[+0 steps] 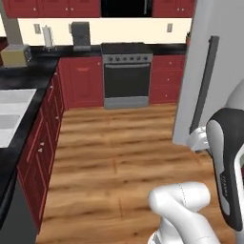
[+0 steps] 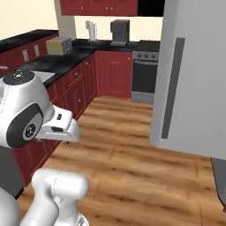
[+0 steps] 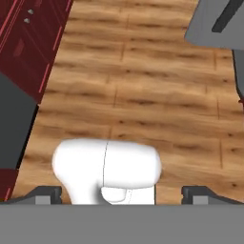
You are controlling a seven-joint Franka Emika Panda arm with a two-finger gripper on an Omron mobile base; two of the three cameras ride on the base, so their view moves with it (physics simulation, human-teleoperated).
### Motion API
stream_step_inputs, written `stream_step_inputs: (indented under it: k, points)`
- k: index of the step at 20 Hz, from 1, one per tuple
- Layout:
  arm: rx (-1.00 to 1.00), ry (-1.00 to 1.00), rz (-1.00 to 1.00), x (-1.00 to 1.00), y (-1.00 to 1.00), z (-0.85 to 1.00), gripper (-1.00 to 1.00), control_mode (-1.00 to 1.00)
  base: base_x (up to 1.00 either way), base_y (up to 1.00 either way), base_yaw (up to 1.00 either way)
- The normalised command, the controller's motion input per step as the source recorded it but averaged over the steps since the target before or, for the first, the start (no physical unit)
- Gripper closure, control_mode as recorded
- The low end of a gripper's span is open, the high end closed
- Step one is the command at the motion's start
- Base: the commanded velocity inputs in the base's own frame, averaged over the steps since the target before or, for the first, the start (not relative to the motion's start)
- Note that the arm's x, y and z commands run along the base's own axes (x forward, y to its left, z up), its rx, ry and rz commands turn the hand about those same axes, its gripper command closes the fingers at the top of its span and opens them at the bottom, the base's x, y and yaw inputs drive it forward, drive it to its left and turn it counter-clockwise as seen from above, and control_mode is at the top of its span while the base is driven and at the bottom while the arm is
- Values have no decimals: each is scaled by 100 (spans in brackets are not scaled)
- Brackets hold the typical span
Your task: Pick up the apple and peach from the fridge and place one fruit on each plate on the dining counter.
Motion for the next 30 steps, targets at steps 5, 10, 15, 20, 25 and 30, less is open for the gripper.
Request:
stream_step_inputs:
  k: [5, 10, 15, 20, 25, 30]
  points:
    - [0, 0, 0, 0, 0, 0, -100, 100, 100, 20, -5]
    - [0, 0, 0, 0, 0, 0, -100, 100, 100, 51, -16]
    - [0, 0, 0, 0, 0, 0, -100, 100, 100, 77, -15]
    - [0, 0, 0, 0, 0, 0, -100, 100, 100, 37, -23]
    - [0, 0, 0, 0, 0, 0, -100, 100, 100, 22, -23]
    - [0, 0, 0, 0, 0, 0, -100, 100, 100, 10, -24]
